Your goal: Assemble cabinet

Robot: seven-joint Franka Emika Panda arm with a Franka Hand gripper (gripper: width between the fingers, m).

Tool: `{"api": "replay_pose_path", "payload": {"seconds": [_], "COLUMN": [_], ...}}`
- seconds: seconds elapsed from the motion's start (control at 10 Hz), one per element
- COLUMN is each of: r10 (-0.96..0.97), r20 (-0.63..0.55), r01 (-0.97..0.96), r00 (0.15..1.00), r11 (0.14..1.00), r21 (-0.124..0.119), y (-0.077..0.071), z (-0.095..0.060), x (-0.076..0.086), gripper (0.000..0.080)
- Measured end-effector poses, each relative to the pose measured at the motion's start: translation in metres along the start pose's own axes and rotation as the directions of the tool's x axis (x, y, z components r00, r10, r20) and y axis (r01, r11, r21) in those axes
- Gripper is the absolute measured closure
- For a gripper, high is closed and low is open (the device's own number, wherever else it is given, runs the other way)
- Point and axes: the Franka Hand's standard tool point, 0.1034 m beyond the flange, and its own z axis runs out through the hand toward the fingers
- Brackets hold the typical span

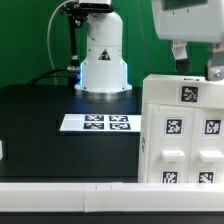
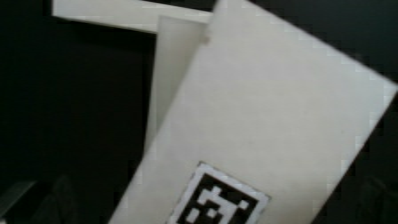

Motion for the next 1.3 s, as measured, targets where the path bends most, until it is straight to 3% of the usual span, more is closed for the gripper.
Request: {"api": "replay_pose_path", "payload": {"seconds": [0.4, 0.6, 0.7, 0.8, 1.1, 1.2, 1.3], "r10": [-0.277, -0.61, -0.713, -0.766, -0.858, -0.9, -0.965], "r20": [-0.002, -0.003, -0.006, -0.005, 0.003, 0.009, 0.024], "r01": [0.277, 0.61, 0.712, 0.765, 0.856, 0.898, 0.962], "r00": [0.961, 0.793, 0.701, 0.643, 0.513, 0.436, 0.26], "r11": [0.961, 0.793, 0.701, 0.642, 0.512, 0.435, 0.257], "r21": [-0.007, -0.015, -0.048, -0.06, -0.064, -0.066, -0.094], "y": [0.0007, -0.0065, -0.0076, -0.0081, -0.0073, -0.0071, -0.0064], "z": [0.0017, -0.0034, -0.0028, -0.0009, -0.0013, -0.0014, -0.0012], "x": [0.001, 0.0054, 0.0025, -0.0016, 0.0021, 0.0027, 0.0039], "gripper": [0.0002, 0.0003, 0.0003, 0.0003, 0.0003, 0.0003, 0.0003]}}
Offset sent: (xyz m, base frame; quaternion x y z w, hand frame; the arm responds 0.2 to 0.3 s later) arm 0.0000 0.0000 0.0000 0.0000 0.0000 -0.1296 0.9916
